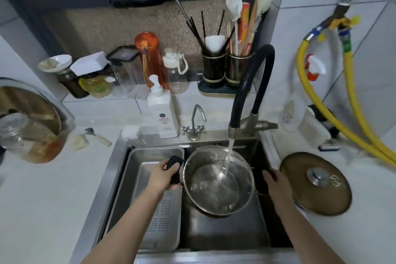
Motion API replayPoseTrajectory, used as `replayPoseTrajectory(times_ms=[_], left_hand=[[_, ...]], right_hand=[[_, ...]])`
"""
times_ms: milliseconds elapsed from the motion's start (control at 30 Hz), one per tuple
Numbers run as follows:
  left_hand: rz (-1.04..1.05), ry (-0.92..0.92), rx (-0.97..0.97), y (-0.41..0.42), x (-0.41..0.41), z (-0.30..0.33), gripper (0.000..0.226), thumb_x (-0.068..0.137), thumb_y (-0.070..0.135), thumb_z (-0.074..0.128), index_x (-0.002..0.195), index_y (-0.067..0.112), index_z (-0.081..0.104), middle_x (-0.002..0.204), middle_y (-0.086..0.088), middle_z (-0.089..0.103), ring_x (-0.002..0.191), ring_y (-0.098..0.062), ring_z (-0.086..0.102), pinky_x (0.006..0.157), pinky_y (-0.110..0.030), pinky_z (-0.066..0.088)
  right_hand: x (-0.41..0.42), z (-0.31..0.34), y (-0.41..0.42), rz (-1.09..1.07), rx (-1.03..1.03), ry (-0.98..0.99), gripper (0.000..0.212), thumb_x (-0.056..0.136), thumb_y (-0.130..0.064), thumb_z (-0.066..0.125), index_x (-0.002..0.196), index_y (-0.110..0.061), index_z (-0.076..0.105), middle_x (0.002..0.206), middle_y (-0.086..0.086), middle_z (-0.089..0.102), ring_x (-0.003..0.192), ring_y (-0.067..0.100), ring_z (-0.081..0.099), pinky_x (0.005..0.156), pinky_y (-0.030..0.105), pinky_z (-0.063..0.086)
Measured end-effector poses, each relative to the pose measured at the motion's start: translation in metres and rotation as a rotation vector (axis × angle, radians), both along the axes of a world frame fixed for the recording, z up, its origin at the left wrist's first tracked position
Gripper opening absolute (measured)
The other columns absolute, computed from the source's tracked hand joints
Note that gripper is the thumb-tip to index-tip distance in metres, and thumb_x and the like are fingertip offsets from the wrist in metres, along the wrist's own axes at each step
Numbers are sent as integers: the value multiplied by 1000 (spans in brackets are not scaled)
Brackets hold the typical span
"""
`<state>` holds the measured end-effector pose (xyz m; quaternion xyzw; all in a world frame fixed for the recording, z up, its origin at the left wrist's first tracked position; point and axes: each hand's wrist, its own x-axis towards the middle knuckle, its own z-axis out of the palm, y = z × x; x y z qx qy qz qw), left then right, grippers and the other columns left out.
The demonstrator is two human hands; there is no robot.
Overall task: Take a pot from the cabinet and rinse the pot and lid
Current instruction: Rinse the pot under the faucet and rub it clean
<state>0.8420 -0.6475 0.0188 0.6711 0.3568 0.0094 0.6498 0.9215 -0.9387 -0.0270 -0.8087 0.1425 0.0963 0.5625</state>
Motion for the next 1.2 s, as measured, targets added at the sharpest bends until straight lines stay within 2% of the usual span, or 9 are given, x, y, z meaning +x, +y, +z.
replayPoseTrajectory(times_ms=[67,167,333,467,600,767,900,1067,1200], left_hand=[[-1,-4,-49,0,0,-3,19,93,14,55,113,15,57,82,-4,62,67,-19,62,43,-25,55],[44,6,-76,7,0,0,16,96,16,50,110,14,58,79,-5,62,59,-17,61,38,-22,53],[121,-44,-120,23,6,7,20,97,18,49,111,8,58,77,-11,61,60,-24,58,41,-29,56],[32,-39,-121,10,11,5,22,96,20,50,114,9,58,84,-15,63,64,-23,60,54,-32,57],[6,-29,-134,8,2,2,14,96,18,51,103,8,57,81,-10,64,60,-19,63,42,-23,54],[54,17,-92,39,-3,7,17,97,18,47,94,8,61,66,-7,65,48,-16,62,39,-22,53],[56,7,-135,27,10,8,15,98,17,46,95,9,59,70,-10,61,51,-20,61,47,-31,55],[-21,38,-220,0,12,-4,13,97,17,48,105,13,57,89,-13,65,64,-21,64,39,-28,55],[22,58,-226,15,4,-4,13,94,16,53,84,12,60,67,-7,68,48,-17,65,35,-24,51]], right_hand=[[-11,1,-2,-6,98,14,44,88,-20,63,129,-9,53,126,16,59,111,30,57,93,38,46],[-16,3,9,-28,174,26,59,83,-19,69,137,-12,46,134,11,53,121,30,52,102,45,44],[3,15,29,-72,297,6,51,87,-17,65,135,-12,49,133,10,55,119,25,54,100,36,45],[4,21,11,-149,256,-7,41,89,-20,61,130,-13,55,126,12,61,113,28,58,101,48,46],[-19,11,2,-186,195,-11,37,92,-20,57,128,-13,56,124,12,63,111,28,59,102,47,45],[-22,13,32,-150,195,11,39,95,-15,51,132,-5,50,132,13,56,122,29,51,107,50,39],[-16,30,25,-208,175,-17,33,92,-18,55,123,-4,58,118,15,64,106,29,59,97,47,48],[-37,30,-9,-326,224,-44,26,89,-14,60,113,-5,66,102,14,69,95,30,63,92,49,51],[-52,10,-3,-308,295,45,21,86,-14,65,105,-6,69,93,12,72,91,32,66,86,53,54]])
